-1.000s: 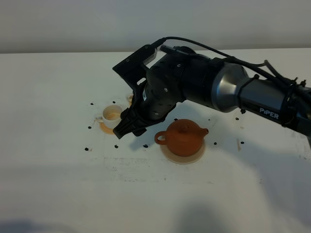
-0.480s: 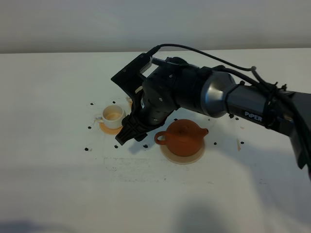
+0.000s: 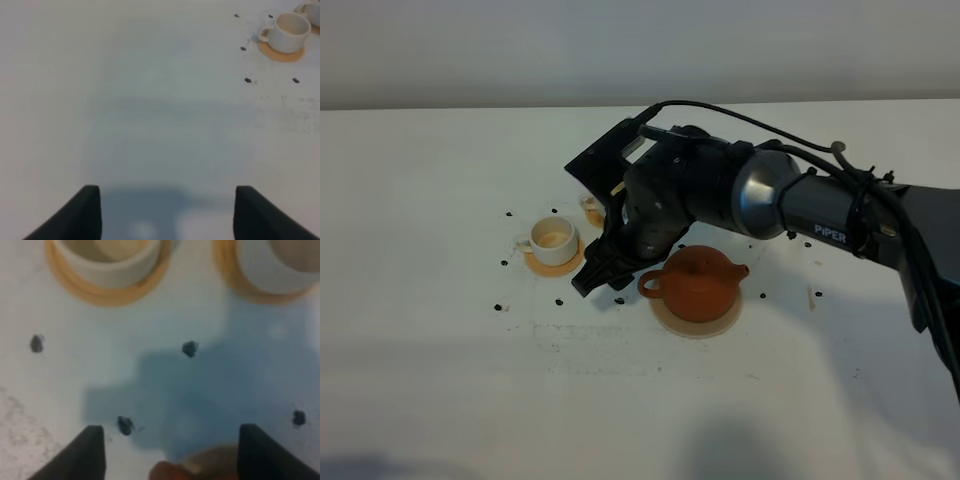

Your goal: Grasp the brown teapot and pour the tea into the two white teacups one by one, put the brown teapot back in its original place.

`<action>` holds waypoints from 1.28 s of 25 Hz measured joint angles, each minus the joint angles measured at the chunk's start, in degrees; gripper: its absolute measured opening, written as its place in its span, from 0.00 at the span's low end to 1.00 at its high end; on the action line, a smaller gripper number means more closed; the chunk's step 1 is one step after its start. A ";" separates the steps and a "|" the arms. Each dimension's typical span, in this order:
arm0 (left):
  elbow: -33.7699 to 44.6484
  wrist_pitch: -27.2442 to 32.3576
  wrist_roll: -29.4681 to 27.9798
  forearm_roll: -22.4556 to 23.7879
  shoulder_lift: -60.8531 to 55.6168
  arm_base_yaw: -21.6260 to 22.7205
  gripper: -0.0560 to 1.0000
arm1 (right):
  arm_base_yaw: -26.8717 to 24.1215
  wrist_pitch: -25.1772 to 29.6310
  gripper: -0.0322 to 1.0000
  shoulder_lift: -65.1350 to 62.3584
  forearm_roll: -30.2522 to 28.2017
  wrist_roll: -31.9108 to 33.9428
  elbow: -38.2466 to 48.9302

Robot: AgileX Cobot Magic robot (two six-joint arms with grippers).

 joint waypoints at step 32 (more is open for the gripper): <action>0.00 0.00 -0.07 0.00 0.00 0.00 0.56 | -1.05 2.71 0.56 2.85 3.76 -1.80 -0.38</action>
